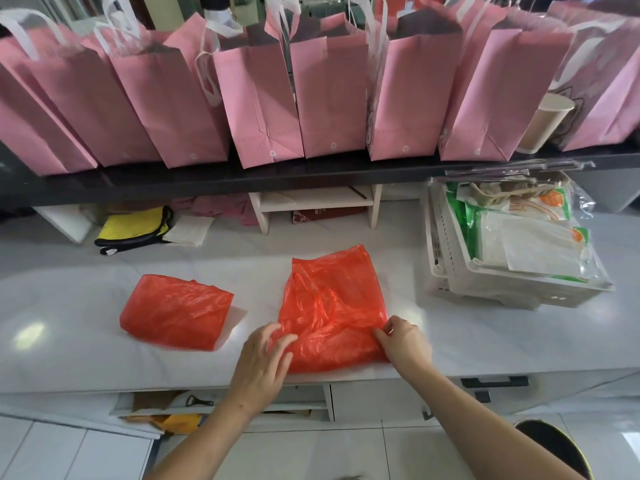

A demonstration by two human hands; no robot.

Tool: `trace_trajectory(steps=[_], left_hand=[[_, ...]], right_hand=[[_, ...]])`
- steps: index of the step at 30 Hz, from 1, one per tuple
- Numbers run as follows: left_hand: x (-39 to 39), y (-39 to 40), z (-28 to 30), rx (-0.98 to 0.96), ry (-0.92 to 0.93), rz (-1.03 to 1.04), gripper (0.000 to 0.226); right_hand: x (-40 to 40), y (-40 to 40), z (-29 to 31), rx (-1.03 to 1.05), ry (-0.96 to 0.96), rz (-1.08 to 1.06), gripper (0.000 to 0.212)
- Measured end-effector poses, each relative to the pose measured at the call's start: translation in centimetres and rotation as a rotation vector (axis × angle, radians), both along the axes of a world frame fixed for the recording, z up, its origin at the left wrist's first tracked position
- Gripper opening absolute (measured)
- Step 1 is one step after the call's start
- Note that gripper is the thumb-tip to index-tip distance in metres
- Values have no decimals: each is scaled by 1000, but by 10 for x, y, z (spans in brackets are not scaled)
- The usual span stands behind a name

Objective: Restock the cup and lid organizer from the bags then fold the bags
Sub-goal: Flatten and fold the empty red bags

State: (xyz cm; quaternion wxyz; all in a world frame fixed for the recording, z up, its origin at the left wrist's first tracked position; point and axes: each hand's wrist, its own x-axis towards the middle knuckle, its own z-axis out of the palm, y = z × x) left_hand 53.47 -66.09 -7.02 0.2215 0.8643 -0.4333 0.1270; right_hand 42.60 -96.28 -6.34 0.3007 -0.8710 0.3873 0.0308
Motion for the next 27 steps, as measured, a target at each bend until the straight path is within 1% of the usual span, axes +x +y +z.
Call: trace_trajectory(steps=[1, 3, 4, 6, 7, 9, 10, 12, 14, 15, 16, 17, 18, 19, 21, 23, 25, 26, 27], left_hand=[[1, 0, 2, 97, -1, -90, 42], [5, -2, 6, 352, -6, -216, 66], [7, -5, 7, 460, -3, -248, 76], [12, -9, 3, 591, 50, -272, 87], [14, -9, 1, 613, 71, -274, 91], [16, -6, -2, 623, 69, -290, 100], [15, -5, -4, 628, 69, -304, 102], [10, -2, -7, 625, 38, -338, 104], [5, 2, -8, 604, 33, -367, 105], [5, 5, -8, 593, 34, -371, 105], [5, 7, -7, 587, 36, -373, 106], [6, 8, -6, 588, 47, -378, 105], [6, 10, -3, 593, 62, -384, 102], [5, 11, 0, 596, 70, -392, 97], [5, 13, 5, 586, 60, -411, 79], [4, 14, 10, 553, 68, -414, 63], [4, 12, 15, 508, 131, -410, 55], [4, 9, 19, 482, 192, -403, 52], [4, 6, 23, 449, 296, -382, 49]], right_hand=[[1, -1, 0, -1, 15, 3, 25], [3, -4, 0, 10, 33, 7, 24], [3, -5, -1, 15, 40, 13, 23], [1, -7, 1, 2, 35, 29, 22], [-1, -8, 1, -12, 19, 35, 21], [-6, -8, 2, -87, -34, 65, 28], [-8, -9, 0, -164, -96, 104, 32], [-13, -11, -6, -337, -294, 256, 34], [-19, -16, -13, -474, -496, 499, 34], [-22, -18, -14, -489, -549, 627, 32], [-27, -20, -14, -481, -563, 728, 29], [-32, -22, -14, -462, -545, 800, 27], [-37, -25, -16, -442, -498, 839, 30], [-43, -27, -17, -417, -424, 853, 42], [-52, -32, -18, -351, -272, 878, 74], [-60, -36, -18, -314, -197, 945, 96], [-64, -40, -17, -314, -160, 1010, 107], [-65, -42, -16, -316, -155, 1026, 108], [-66, -44, -17, -313, -158, 1031, 105]])
